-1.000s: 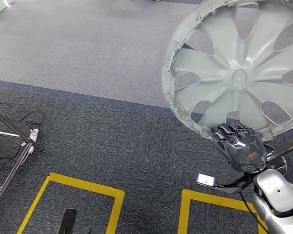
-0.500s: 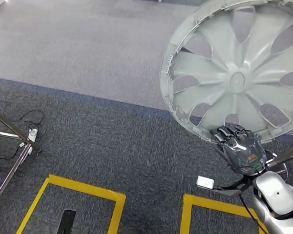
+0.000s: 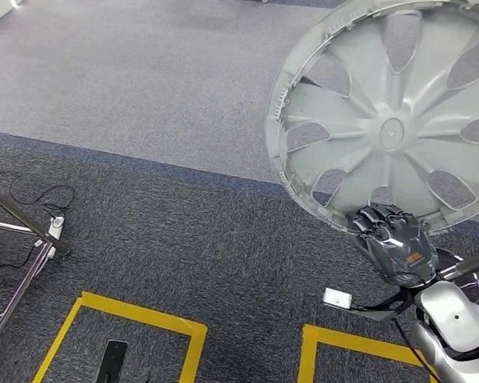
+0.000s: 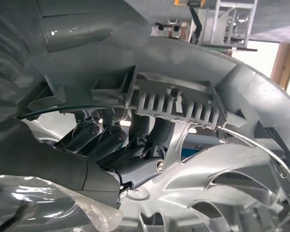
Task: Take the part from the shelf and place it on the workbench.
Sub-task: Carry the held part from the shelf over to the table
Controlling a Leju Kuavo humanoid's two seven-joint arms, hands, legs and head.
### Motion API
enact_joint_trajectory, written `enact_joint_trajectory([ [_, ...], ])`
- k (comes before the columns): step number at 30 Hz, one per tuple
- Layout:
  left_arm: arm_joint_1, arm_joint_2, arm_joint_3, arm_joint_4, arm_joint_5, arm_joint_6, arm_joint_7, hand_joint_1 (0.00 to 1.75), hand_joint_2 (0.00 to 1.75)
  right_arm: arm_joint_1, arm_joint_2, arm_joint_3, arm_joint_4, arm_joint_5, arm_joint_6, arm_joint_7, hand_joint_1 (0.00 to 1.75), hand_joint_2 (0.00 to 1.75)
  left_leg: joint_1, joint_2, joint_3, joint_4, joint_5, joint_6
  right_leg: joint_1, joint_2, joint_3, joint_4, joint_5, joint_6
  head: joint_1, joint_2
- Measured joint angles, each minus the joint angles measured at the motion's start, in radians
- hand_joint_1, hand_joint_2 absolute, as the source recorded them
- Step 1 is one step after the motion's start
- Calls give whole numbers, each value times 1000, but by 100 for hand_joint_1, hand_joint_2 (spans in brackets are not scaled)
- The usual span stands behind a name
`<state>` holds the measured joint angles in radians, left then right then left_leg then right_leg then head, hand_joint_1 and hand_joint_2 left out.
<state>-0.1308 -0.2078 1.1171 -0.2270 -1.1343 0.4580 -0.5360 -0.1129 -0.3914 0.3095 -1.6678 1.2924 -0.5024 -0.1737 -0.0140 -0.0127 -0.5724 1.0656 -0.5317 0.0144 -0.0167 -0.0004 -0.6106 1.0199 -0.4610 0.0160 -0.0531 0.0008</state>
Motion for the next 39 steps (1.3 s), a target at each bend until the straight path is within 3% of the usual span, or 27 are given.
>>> enact_joint_trajectory([
  [1, -1, 0, 0, 0, 0, 0, 4, 0, 175, 0, 0, -1, 0, 0, 1, 0, 175, 175, 2, 1, -24, 51, -24, -5, -1, -2, 7, -2, -2, -4, -1, 0],
  [3, 0, 0, 0, 0, 2, 0, 22, 0, 175, -1, 0, -2, 0, -1, 4, -1, 175, 175, 7, 2, -101, 192, -74, -13, -1, -3, 15, -3, -9, -10, -2, 0],
  [4, 1, 0, 0, 0, 3, -2, 39, 0, 175, -1, 0, -2, 0, -1, 7, -2, 175, 175, 9, 2, -134, 242, -81, -16, -1, -3, 19, -3, -13, -11, -2, 0],
  [5, 2, 1, 1, 0, 3, -6, 62, 0, 175, -2, 0, -1, 0, -1, 10, -3, 175, 175, 12, 2, -151, 257, -69, -18, -1, -3, 23, -3, -17, -11, -2, 0],
  [6, 3, 3, 1, 0, 0, -13, 91, 0, 175, -3, 0, 1, 1, -1, 15, -3, 175, 175, 14, 3, -148, 229, -34, -19, -2, -2, 29, -3, -21, -10, -2, 0],
  [8, 6, 11, 1, 0, -10, -26, 152, 0, 175, -10, 0, 6, 3, 0, 23, -3, 175, 175, 17, 5, -102, 100, 54, -18, -2, -1, 43, -3, -31, -5, -2, 0],
  [10, 11, 19, 1, 0, -19, -30, 195, 0, 175, -21, 0, 8, 6, -2, 32, -3, 175, 175, 15, 6, -61, -2, 92, -12, 1, 1, 46, -1, -38, 5, -1, 0],
  [13, 20, 35, 1, 0, -6, -25, 199, 0, 175, -29, 0, 8, 8, -17, 50, -5, 175, 175, 12, 3, -51, -30, 84, 3, 0, -2, 40, -2, -43, 21, 0, 0],
  [15, 25, 45, 4, 0, 14, -19, 174, 0, 175, -28, -2, 6, 7, -26, 55, -6, 175, 175, 14, -2, -46, -38, 86, 17, -3, -4, 26, 29, -67, 28, 1, 0],
  [18, 25, 59, 11, 0, 38, -12, 143, 0, 175, -29, -6, 4, 7, -33, 55, -10, 175, 175, 13, -14, -42, -41, 85, 28, -3, -2, -65, 207, -145, 31, 3, 0],
  [19, 25, 61, 14, 0, 45, -12, 128, 0, 175, -28, -6, 4, 7, -33, 56, -13, 175, 175, 12, -19, -42, -40, 85, 29, -3, -1, -98, 263, -161, 32, 2, 0],
  [20, 25, 63, 17, 0, 54, -13, 108, 0, 175, -27, -6, 5, 7, -33, 56, -15, 175, 175, 11, -26, -42, -40, 84, 30, -3, -1, -118, 289, -158, 32, 3, 0],
  [21, 24, 64, 21, 0, 64, -14, 85, 0, 175, -27, -6, 6, 7, -33, 56, -17, 175, 175, 11, -34, -41, -40, 84, 29, -3, 0, -117, 275, -136, 31, 3, 0],
  [22, 23, 65, 25, 0, 72, -15, 62, 0, 175, -26, -6, 5, 7, -33, 55, -18, 175, 175, 11, -43, -39, -39, 83, 28, -4, 5, -96, 222, -98, 30, 3, 0],
  [24, 17, 67, 33, 0, 88, -15, 15, 0, 175, -26, -7, 4, 7, -34, 54, -19, 175, 175, 11, -63, -39, -34, 79, 22, -10, 41, -30, 82, -37, 29, 2, 0],
  [26, 10, 68, 39, 0, 100, -18, -25, 0, 175, -26, -9, 4, 7, -35, 54, -21, 175, 175, 12, -82, -45, -31, 80, 11, -12, 69, 9, 14, -24, 28, 2, 0],
  [28, 5, 69, 43, 0, 106, -19, -44, 0, 175, -24, -11, 5, 7, -36, 54, -23, 175, 175, 14, -101, -49, -32, 84, -1, -11, 57, 15, 11, -26, 22, 2, 0],
  [29, 3, 70, 45, 0, 107, -18, -47, 0, 175, -25, -11, 5, 7, -36, 53, -23, 175, 175, 14, -95, -52, -28, 80, -6, -11, 47, 18, 8, -25, 16, 2, 0],
  [31, -1, 70, 47, 0, 107, -14, -44, 0, 175, -27, -11, 5, 7, -37, 53, -23, 175, 175, 12, -51, -75, 26, 47, -15, -12, 23, 25, 2, -25, 4, -2, 0],
  [33, -4, 68, 50, 0, 105, -8, -35, 0, 175, -27, -11, 6, 7, -37, 53, -23, 175, 175, 14, -8, -130, 144, -9, -23, -7, -1, 30, 2, -28, -5, -5, 0],
  [35, -3, 67, 51, 0, 99, -2, -24, 0, 175, -23, -11, 8, 7, -37, 52, -24, 175, 175, 17, 1, -176, 236, -35, -26, -4, -25, 34, 2, -32, -8, -5, 0],
  [36, -1, 67, 52, 0, 95, 0, -19, 0, 175, -22, -11, 9, 7, -37, 52, -24, 175, 175, 17, 3, -176, 236, -22, -26, -3, -37, 36, 2, -35, -8, -5, 0],
  [37, 1, 67, 52, 0, 93, 1, -16, 0, 175, -20, -11, 9, 7, -37, 52, -24, 175, 175, 16, 8, -156, 194, 8, -23, -2, -48, 40, 2, -38, -8, -5, 0],
  [39, 3, 68, 52, 0, 90, 3, -13, 0, 175, -19, -11, 9, 6, -38, 51, -23, 175, 175, 9, 44, -87, 58, 69, -14, 1, -69, 50, 2, -45, -3, -5, 0],
])
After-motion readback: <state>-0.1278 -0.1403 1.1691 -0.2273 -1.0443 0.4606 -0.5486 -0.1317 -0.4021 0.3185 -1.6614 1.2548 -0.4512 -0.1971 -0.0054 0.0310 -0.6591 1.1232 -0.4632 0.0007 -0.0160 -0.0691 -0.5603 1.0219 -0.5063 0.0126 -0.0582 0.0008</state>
